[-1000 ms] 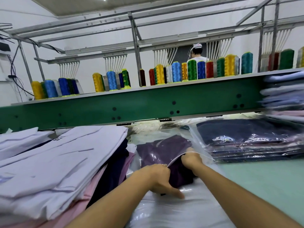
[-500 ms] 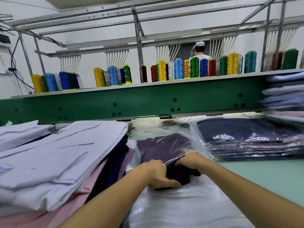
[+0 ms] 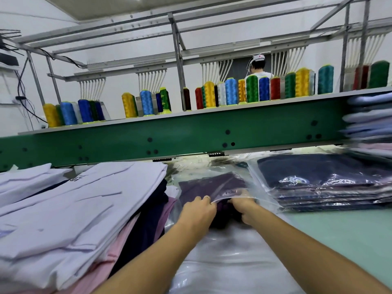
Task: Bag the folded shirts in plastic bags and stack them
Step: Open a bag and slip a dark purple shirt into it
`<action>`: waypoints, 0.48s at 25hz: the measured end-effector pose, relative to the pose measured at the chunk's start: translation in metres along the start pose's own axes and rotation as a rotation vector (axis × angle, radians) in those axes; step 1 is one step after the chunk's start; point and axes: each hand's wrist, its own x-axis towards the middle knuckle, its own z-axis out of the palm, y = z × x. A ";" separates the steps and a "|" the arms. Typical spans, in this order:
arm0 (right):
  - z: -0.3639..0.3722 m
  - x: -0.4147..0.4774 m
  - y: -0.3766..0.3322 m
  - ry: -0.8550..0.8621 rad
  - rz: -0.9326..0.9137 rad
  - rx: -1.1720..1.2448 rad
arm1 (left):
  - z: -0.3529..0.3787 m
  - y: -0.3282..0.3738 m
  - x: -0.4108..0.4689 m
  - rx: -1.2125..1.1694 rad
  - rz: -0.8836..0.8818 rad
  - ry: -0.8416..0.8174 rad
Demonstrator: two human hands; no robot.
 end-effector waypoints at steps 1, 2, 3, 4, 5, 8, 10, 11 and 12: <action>-0.005 0.001 -0.001 -0.016 -0.015 -0.074 | 0.001 0.000 0.000 0.044 -0.022 -0.027; -0.011 0.000 -0.002 -0.040 -0.033 -0.171 | 0.001 0.000 -0.001 0.090 -0.038 -0.058; -0.019 -0.003 -0.003 -0.064 -0.062 -0.307 | 0.001 0.000 -0.001 0.124 -0.044 -0.087; -0.029 -0.005 -0.004 -0.093 -0.119 -0.497 | 0.000 0.000 -0.002 0.136 -0.036 -0.102; -0.038 -0.007 -0.004 -0.117 -0.204 -0.720 | -0.001 0.000 -0.003 0.126 -0.018 -0.095; -0.059 -0.023 -0.006 -0.167 -0.471 -1.127 | 0.003 -0.006 -0.007 0.017 0.111 0.040; -0.072 -0.037 -0.005 -0.158 -0.587 -1.213 | 0.008 -0.008 -0.010 -0.025 0.183 0.131; -0.078 -0.044 -0.004 -0.149 -0.624 -1.267 | 0.011 -0.009 -0.009 -0.041 0.173 0.158; -0.085 -0.051 -0.002 -0.141 -0.658 -1.339 | 0.013 -0.010 -0.009 -0.062 0.132 0.171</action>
